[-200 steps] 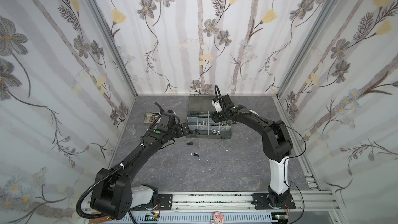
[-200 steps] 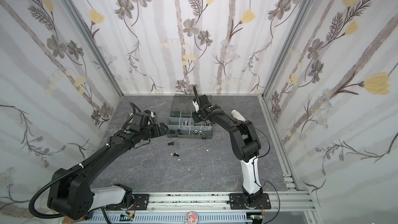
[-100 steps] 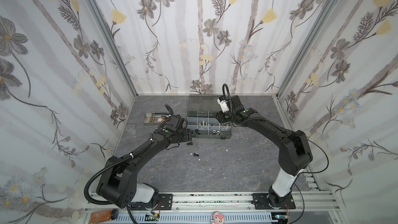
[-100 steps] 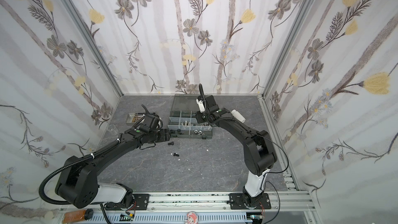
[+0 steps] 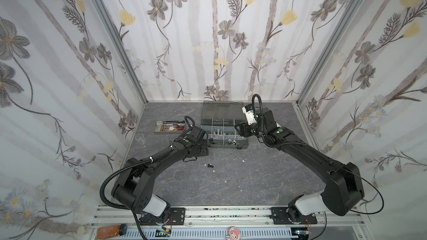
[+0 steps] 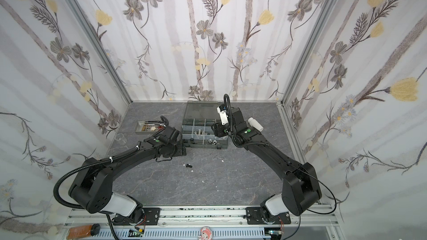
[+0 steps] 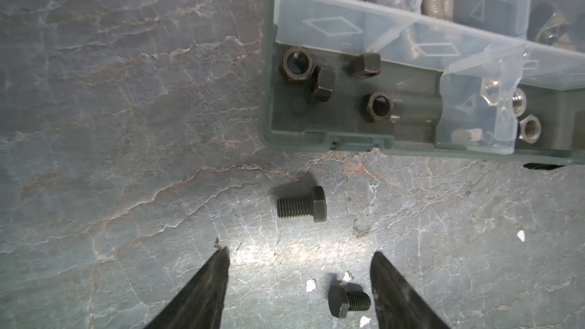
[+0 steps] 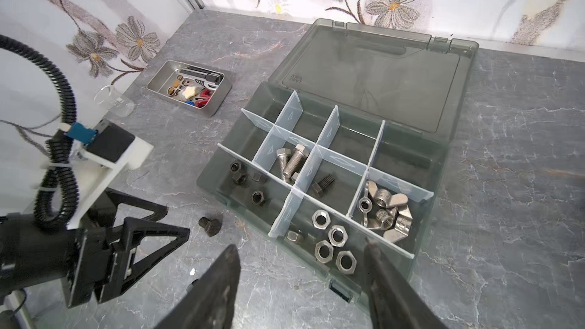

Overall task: Sort the screws and nuts into containers
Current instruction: Pick up the screw at the center of the table.

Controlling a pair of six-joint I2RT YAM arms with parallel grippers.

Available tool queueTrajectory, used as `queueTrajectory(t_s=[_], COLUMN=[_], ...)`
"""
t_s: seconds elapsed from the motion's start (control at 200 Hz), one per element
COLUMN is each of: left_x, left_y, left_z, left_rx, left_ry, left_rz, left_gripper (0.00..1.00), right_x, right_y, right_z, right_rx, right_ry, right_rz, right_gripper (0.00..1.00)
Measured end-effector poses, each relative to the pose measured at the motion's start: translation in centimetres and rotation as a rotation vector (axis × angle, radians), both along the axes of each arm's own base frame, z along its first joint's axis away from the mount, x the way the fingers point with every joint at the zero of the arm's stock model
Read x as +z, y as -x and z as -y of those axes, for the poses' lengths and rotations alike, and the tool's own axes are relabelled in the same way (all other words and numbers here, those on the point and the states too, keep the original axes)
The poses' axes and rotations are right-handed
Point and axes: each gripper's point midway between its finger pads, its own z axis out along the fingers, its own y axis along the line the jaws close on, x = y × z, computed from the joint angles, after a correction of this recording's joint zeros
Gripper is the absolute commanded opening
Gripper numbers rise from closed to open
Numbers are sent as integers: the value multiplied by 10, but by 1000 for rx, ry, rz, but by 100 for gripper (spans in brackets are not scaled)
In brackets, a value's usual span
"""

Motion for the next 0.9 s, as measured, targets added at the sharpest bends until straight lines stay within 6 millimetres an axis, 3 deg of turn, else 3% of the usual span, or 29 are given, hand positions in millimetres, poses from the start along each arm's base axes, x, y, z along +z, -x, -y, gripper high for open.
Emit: queueTrajectory(t_s=[0.365,0.899], left_x=[-33,-49], left_y=[-1,-20], left_z=[1,9], left_rx=[13,28], left_ry=[-56,-80], left_rz=[-75,-83], left_gripper=[71,62], right_x=[0,0], right_y=[21,25], right_z=[5,5], right_rx=[22,30], right_ry=[-31,-40], right_rz=[21,31], right_gripper=[70,70])
